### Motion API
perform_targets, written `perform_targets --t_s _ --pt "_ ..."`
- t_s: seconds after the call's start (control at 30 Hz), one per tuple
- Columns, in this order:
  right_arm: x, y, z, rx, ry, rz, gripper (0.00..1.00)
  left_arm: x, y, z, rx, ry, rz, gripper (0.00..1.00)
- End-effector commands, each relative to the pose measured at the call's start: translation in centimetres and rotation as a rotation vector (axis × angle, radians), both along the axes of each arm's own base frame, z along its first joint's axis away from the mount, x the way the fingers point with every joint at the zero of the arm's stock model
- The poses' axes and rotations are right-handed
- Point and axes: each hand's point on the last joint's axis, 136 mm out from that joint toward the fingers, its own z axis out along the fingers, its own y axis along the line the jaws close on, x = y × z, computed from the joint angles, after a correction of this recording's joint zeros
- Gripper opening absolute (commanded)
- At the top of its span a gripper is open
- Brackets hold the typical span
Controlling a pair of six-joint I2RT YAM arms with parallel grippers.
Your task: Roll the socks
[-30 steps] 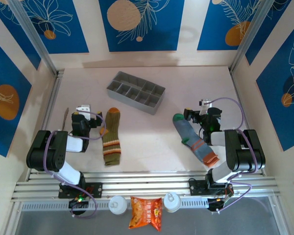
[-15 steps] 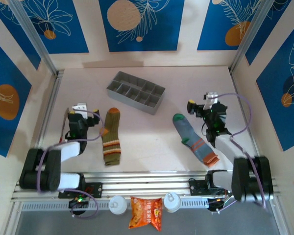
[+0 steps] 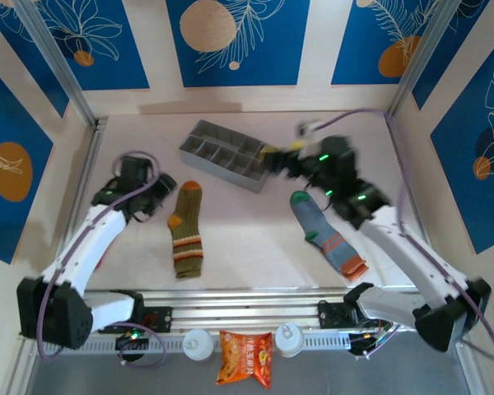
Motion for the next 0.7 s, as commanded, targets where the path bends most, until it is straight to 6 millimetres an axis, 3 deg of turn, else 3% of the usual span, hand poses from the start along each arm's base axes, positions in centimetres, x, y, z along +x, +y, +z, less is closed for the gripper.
perform_targets --t_s 0.0,0.1,0.2,0.37,0.57,0.67 --pt "-7.4 6.5 -7.9 -0.14 0.068 0.338 0.86 -7.6 -1.5 -5.0 -0.055 0.356 -0.058 0.59" --pt "-12.6 11.6 -11.2 -0.237 -0.165 0.581 0.86 -6.5 -1.7 -6.9 -0.024 0.372 -0.097 0.55" --pt "-15.3 14.5 -15.0 -0.377 -0.278 0.77 0.86 -5.7 -2.8 -9.1 -0.043 0.422 -0.149 0.49" --pt "-16.3 16.9 -20.8 -0.597 -0.407 0.945 0.86 -5.7 -2.7 -12.2 0.02 0.5 -0.223 0.45" --pt "-16.7 19.9 -24.3 -0.722 -0.526 1.057 0.86 -6.5 -1.8 -14.3 0.094 0.554 -0.278 0.43" --pt "-16.5 21.1 -25.7 -0.784 -0.575 1.072 0.83 -6.3 -1.9 -14.4 0.093 0.548 -0.295 0.43"
